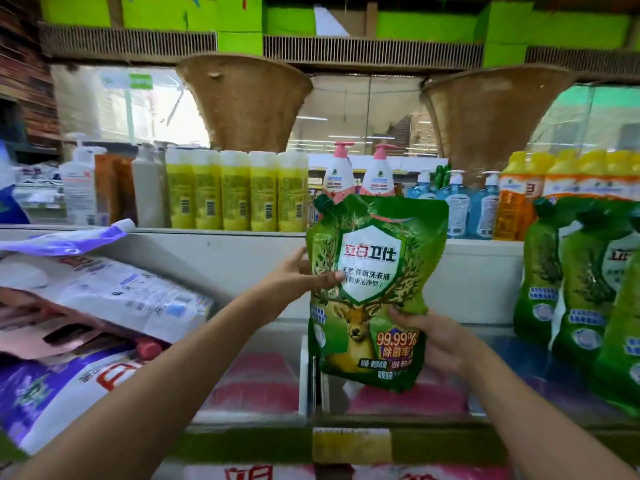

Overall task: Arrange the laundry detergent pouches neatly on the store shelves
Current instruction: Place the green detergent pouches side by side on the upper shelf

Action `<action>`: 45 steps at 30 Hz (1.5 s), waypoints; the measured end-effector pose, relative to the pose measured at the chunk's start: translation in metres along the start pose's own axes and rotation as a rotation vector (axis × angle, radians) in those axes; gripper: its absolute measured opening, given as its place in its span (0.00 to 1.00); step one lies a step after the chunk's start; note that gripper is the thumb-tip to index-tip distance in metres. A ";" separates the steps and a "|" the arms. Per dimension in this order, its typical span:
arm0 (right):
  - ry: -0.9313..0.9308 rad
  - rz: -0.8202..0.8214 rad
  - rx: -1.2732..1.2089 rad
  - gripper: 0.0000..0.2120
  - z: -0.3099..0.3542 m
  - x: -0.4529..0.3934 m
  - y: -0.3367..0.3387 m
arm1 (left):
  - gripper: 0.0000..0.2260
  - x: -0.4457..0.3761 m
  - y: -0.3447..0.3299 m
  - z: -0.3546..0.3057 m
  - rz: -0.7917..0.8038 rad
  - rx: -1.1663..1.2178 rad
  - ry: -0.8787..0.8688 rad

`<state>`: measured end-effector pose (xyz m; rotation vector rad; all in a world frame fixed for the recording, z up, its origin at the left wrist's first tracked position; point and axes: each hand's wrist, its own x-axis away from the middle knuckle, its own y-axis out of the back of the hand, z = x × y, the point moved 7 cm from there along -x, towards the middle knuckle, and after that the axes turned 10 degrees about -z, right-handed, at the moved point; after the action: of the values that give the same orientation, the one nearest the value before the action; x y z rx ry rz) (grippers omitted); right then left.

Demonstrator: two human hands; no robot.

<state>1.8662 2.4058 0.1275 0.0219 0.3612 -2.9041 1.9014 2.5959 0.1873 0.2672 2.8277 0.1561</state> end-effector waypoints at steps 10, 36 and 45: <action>0.025 0.076 0.502 0.24 -0.004 0.009 0.014 | 0.17 -0.008 -0.029 0.014 -0.138 0.350 0.127; 0.186 -0.238 0.395 0.27 0.008 -0.017 0.119 | 0.16 -0.043 -0.104 0.041 0.006 0.217 0.083; 0.207 -0.422 0.404 0.32 0.029 -0.016 0.198 | 0.10 -0.089 -0.182 0.046 0.027 0.235 0.115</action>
<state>1.9245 2.2146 0.1088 0.3516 -0.2264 -3.3494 1.9682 2.4046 0.1446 0.3578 2.9579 -0.1621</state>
